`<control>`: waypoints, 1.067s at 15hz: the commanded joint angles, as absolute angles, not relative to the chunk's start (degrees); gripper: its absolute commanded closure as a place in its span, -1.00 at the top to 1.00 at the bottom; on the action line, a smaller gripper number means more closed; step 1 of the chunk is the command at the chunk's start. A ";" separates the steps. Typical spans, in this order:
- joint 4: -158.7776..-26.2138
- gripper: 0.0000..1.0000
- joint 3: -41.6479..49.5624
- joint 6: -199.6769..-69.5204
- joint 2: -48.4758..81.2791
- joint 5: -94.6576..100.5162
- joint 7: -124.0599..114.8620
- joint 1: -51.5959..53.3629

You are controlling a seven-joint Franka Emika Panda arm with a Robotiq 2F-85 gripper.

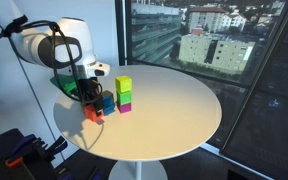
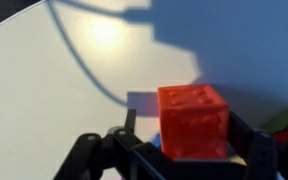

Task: Put the orange block on top of the yellow block

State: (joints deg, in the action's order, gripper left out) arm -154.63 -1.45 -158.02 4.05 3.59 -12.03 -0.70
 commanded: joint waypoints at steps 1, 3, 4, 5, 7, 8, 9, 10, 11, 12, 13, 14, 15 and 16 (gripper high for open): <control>-154.34 0.12 -0.31 -159.03 5.05 4.78 -13.04 0.27; -154.11 -0.20 -0.07 -157.81 4.40 4.89 -13.56 0.57; -153.98 -0.35 0.02 -157.04 3.62 4.83 -13.57 0.66; -153.82 -0.37 0.02 -155.91 2.70 4.36 -13.14 0.65; -153.39 -0.41 0.28 -153.46 1.03 4.82 -13.32 0.54; -153.01 -0.42 0.34 -151.46 -0.04 4.70 -13.08 0.34; -152.56 -0.42 0.39 -149.62 -0.86 4.80 -13.13 0.18; -151.94 -0.42 0.40 -147.14 -1.96 4.58 -12.99 -0.03; -151.35 -0.42 0.40 -145.13 -2.89 4.45 -12.85 -0.21; -150.49 -0.42 0.40 -142.99 -3.86 4.07 -12.65 -0.37; -149.67 -0.42 0.41 -141.22 -4.64 3.88 -12.68 -0.50; -148.75 -0.42 0.41 -139.60 -5.44 3.49 -12.50 -0.61; -147.78 -0.42 0.37 -138.40 -6.11 3.24 -12.56 -0.75; -146.95 -0.42 0.34 -137.42 -6.57 3.12 -12.60 -0.84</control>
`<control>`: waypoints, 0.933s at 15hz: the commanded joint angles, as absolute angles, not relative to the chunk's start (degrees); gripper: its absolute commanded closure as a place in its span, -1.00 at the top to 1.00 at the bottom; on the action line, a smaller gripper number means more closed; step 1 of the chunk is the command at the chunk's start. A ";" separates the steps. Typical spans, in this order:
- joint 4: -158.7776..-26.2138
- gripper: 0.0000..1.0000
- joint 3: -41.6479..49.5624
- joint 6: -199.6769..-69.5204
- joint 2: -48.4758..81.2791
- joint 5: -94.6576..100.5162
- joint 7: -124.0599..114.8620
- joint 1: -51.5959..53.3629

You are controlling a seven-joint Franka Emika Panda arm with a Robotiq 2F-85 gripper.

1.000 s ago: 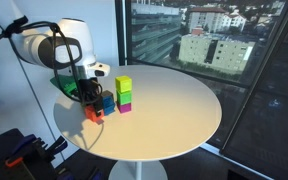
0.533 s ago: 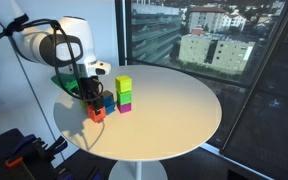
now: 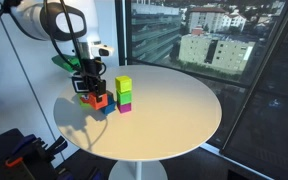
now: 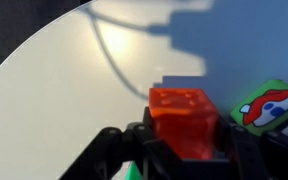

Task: Put the orange block on top of the yellow block

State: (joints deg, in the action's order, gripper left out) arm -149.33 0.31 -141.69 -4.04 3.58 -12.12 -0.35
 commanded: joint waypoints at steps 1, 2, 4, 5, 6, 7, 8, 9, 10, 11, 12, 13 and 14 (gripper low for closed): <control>-145.98 -0.42 0.28 -136.71 -6.95 3.03 -12.80 -0.93; -145.04 -0.42 0.24 -135.95 -7.27 2.90 -12.90 -0.99; -143.03 -0.42 0.14 -134.24 -7.70 2.70 -13.08 -1.05; -142.21 -0.42 0.10 -133.68 -7.83 2.65 -13.22 -1.07; -141.17 -0.42 0.04 -132.96 -7.91 2.61 -13.39 -1.05; -140.37 -0.42 0.01 -132.35 -8.00 2.59 -13.51 -1.03; -139.45 -0.42 -0.02 -131.62 -8.07 2.52 -13.60 -1.01; -138.66 -0.42 -0.05 -131.02 -8.08 2.55 -13.73 -1.00; -137.60 -0.42 -0.10 -130.25 -8.01 2.63 -14.05 -1.00; -136.68 -0.42 -0.13 -129.69 -7.88 2.75 -14.41 -1.02; -135.72 -0.42 -0.15 -128.92 -7.70 2.89 -14.74 -1.04; -134.65 -0.42 -0.15 -128.22 -7.45 3.08 -15.03 -1.09; -133.77 -0.42 -0.13 -127.44 -7.24 3.13 -15.24 -1.12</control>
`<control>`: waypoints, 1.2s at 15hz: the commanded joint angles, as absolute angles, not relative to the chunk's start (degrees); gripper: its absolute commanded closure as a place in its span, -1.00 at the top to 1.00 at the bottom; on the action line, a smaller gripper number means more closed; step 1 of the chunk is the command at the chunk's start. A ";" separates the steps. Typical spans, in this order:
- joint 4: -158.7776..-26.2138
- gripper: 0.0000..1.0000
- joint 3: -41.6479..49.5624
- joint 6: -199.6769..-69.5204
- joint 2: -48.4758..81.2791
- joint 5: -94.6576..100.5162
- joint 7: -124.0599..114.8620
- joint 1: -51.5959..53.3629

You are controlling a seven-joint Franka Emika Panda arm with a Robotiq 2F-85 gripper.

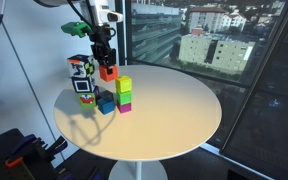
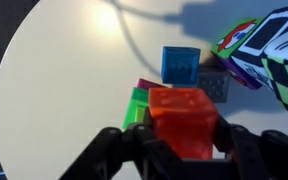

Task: Put the orange block on top of the yellow block

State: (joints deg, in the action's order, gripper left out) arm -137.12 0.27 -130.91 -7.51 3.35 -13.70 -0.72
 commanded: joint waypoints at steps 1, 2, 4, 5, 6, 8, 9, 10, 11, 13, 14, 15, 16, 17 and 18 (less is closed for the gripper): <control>-132.86 -0.42 -0.12 -126.80 -6.96 3.39 -15.58 -1.18; -132.06 -0.42 -0.11 -126.25 -6.67 3.65 -15.92 -1.25; -130.48 -0.42 0.02 -125.02 -5.87 3.94 -16.34 -1.41; -129.76 -0.42 0.13 -124.62 -5.41 3.89 -16.42 -1.49; -129.20 -0.42 0.21 -124.42 -4.98 3.94 -16.73 -1.59; -128.03 -0.42 0.39 -124.05 -3.94 4.05 -17.33 -1.82; -127.54 -0.42 0.49 -124.01 -3.45 4.05 -17.43 -1.95; -127.05 -0.42 0.61 -123.98 -2.92 4.04 -17.59 -2.07; -126.51 -0.42 0.79 -123.98 -2.21 3.95 -17.63 -2.17; -125.60 -0.42 1.11 -124.21 -1.00 3.64 -17.68 -2.20; -125.25 -0.42 1.27 -124.46 -0.37 3.37 -17.69 -2.13; -124.75 -0.42 1.37 -124.42 0.24 3.35 -17.77 -2.05; -124.36 -0.42 1.47 -124.38 0.75 3.38 -17.88 -1.98; -124.03 -0.42 1.53 -124.51 1.29 3.54 -18.06 -1.91; -123.63 -0.42 1.58 -124.42 1.81 3.85 -18.35 -1.86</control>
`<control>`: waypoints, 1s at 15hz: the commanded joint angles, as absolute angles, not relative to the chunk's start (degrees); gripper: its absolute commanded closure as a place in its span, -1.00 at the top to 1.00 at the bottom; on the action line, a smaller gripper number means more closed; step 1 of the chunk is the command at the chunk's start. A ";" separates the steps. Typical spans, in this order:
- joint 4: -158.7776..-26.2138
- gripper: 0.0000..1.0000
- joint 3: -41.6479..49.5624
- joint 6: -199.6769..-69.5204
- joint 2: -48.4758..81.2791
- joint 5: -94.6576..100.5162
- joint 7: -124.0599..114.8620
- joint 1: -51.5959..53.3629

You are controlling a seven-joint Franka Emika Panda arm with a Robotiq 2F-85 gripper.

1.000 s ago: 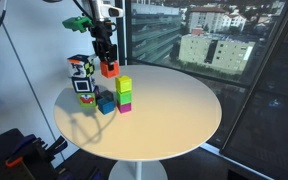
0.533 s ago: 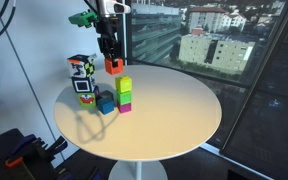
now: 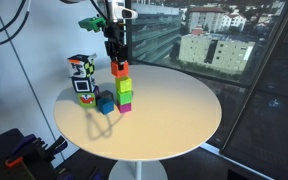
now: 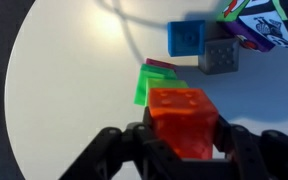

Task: Put the orange block on top of the yellow block

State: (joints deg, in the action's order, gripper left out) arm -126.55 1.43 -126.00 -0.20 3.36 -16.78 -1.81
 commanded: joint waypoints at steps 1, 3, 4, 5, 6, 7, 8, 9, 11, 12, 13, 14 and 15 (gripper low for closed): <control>-123.23 -0.42 1.65 -124.29 2.29 4.04 -18.53 -1.82; -122.60 -0.42 1.79 -124.22 3.11 4.32 -18.94 -1.76; -122.32 -0.42 1.86 -124.19 3.46 4.38 -19.08 -1.73; -122.06 -0.42 1.94 -124.16 3.74 4.47 -19.27 -1.70; -121.81 -0.42 2.01 -124.14 4.02 4.56 -19.43 -1.67; -121.70 -0.42 2.07 -124.13 4.20 4.67 -19.52 -1.63; -121.58 -0.42 2.12 -124.12 4.37 4.79 -19.63 -1.60; -121.54 -0.14 2.17 -124.11 4.48 4.93 -19.72 -1.57; -121.55 0.57 2.27 -123.99 4.64 5.24 -19.92 -1.52; -121.55 0.61 2.31 -123.83 4.70 5.30 -19.90 -1.52; -121.56 0.72 2.35 -123.72 4.74 5.37 -19.91 -1.51; -121.57 0.89 2.37 -123.45 4.72 5.39 -19.74 -1.52; -121.61 1.00 2.39 -123.18 4.65 5.31 -19.56 -1.54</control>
